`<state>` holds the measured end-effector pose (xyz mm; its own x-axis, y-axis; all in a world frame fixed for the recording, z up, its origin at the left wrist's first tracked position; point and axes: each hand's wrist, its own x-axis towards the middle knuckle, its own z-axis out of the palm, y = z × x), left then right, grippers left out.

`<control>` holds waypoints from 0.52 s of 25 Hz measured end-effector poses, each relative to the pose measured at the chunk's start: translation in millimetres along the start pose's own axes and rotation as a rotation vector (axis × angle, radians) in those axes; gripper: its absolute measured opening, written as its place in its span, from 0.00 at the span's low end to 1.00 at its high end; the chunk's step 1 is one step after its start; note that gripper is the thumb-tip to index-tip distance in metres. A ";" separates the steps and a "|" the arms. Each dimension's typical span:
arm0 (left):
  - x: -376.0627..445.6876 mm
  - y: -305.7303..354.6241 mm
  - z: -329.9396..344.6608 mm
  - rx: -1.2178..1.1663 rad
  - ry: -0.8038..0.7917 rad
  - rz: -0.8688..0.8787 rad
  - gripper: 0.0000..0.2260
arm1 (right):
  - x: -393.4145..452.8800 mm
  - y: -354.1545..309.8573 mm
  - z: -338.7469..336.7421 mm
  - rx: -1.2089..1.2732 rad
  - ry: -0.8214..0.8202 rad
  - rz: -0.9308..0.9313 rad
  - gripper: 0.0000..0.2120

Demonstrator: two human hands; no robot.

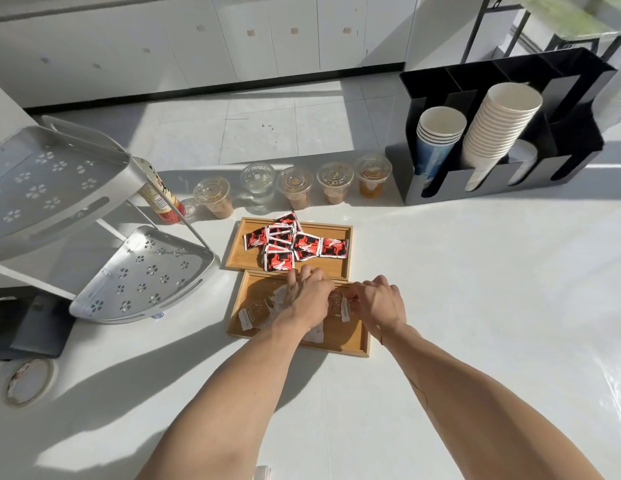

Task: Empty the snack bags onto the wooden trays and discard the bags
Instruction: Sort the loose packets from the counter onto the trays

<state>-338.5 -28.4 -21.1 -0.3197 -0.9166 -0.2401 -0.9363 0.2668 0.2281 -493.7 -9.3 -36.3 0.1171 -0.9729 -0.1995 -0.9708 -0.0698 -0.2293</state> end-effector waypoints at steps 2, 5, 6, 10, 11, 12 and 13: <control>1.2 0.0 -0.7 0.047 0.039 -0.015 0.20 | 0.0 -0.8 1.8 -0.032 0.035 -0.009 0.13; -2.4 -0.6 -0.5 0.118 0.090 -0.051 0.24 | -2.5 -3.1 3.5 -0.053 0.074 0.010 0.15; -4.9 -1.0 -0.4 0.120 0.095 -0.064 0.25 | -4.8 -4.0 2.9 -0.040 0.088 0.019 0.15; -19.4 -0.5 -5.1 0.072 0.091 -0.097 0.25 | -20.0 -7.0 -5.9 -0.009 0.111 0.033 0.17; -25.6 -1.0 -6.7 0.066 0.091 -0.090 0.24 | -25.6 -8.2 -8.6 -0.014 0.102 0.029 0.17; -33.3 -2.3 -8.5 0.061 0.098 -0.080 0.24 | -31.4 -10.2 -11.2 -0.019 0.085 0.028 0.18; -42.1 -4.8 -9.9 0.052 0.106 -0.068 0.23 | -37.9 -12.9 -13.9 -0.027 0.069 0.026 0.18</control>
<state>-319.1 6.0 -2.7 -0.2404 -0.9588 -0.1515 -0.9625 0.2153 0.1648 -488.5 25.4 -12.5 0.0784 -0.9873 -0.1385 -0.9787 -0.0498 -0.1990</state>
